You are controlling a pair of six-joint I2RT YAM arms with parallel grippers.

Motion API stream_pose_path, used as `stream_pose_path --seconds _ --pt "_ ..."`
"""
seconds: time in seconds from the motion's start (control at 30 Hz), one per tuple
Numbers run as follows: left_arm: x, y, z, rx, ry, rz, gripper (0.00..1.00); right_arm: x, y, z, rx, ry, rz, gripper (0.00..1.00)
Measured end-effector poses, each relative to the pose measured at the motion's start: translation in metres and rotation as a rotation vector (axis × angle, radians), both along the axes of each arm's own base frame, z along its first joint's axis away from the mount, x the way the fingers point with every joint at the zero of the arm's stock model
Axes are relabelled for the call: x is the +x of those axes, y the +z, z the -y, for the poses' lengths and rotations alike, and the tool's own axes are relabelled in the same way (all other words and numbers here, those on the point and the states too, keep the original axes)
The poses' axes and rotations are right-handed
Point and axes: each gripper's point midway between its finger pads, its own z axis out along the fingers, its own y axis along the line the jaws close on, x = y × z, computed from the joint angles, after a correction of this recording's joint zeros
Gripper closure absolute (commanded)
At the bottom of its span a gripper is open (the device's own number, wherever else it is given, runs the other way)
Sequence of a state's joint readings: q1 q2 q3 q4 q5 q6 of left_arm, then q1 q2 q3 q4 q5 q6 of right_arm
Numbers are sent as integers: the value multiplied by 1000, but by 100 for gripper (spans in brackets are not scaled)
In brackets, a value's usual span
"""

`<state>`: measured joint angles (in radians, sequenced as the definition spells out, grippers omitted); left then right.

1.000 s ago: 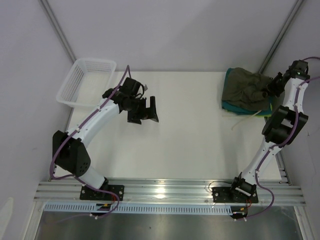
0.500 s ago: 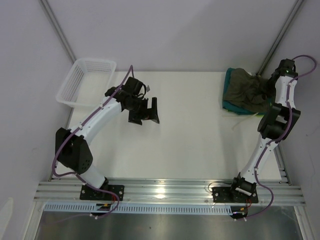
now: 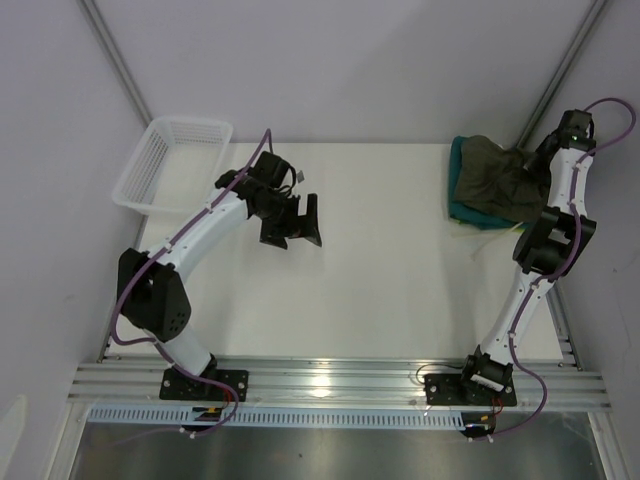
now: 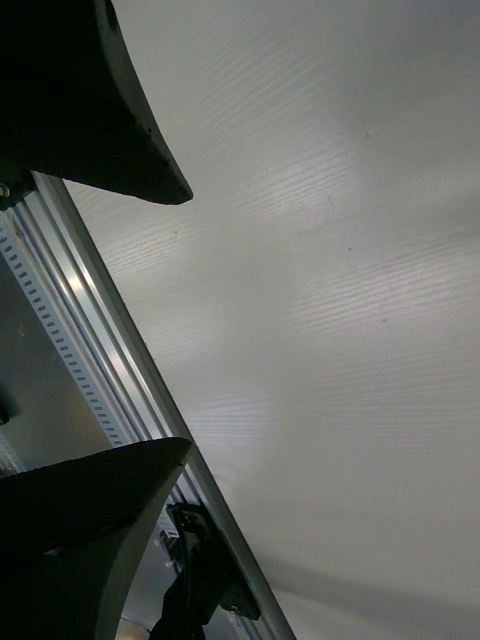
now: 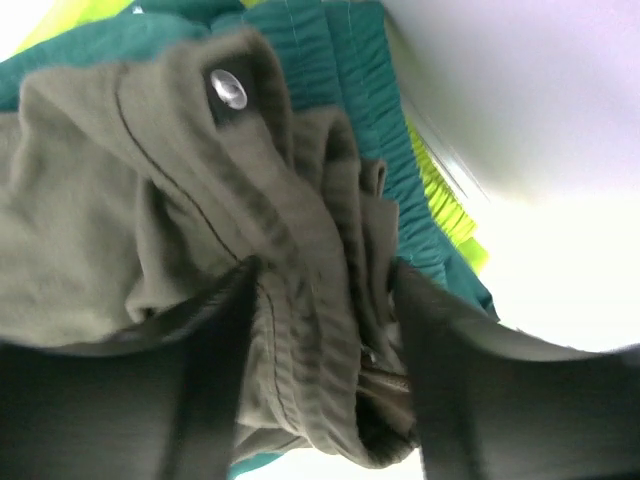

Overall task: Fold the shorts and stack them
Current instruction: Neatly place the folded shorts to the corner

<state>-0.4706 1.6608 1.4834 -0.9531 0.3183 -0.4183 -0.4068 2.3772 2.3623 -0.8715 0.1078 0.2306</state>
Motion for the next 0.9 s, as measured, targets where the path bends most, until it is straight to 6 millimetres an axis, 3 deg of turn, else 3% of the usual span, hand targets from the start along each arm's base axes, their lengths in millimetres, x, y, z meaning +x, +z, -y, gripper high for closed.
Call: stream_pose_path --seconds 0.13,0.3,0.4,0.5,0.6,0.67,0.77,0.8,0.9 --pt "0 0 0 -1 -1 -1 1 5 5 3 -23 -5 21 19" --pt "0 3 2 -6 -5 5 1 10 22 5 -49 -12 65 17" --pt "1 7 5 -13 -8 15 1 8 49 6 -65 -17 112 17" --pt "2 8 6 -15 -9 19 1 2 90 4 -92 -18 196 19" --pt "1 8 7 -16 -8 16 1 -9 139 -6 -92 0 317 32" --pt "1 8 7 -17 -8 17 1 -14 169 -20 -52 39 411 49" --pt "2 10 9 -27 -11 21 1 -15 194 -45 59 116 539 74" --pt "3 10 10 -32 -12 26 1 -13 195 -56 123 139 586 89" --pt "7 13 14 -54 -18 44 1 -10 158 -82 307 168 607 98"
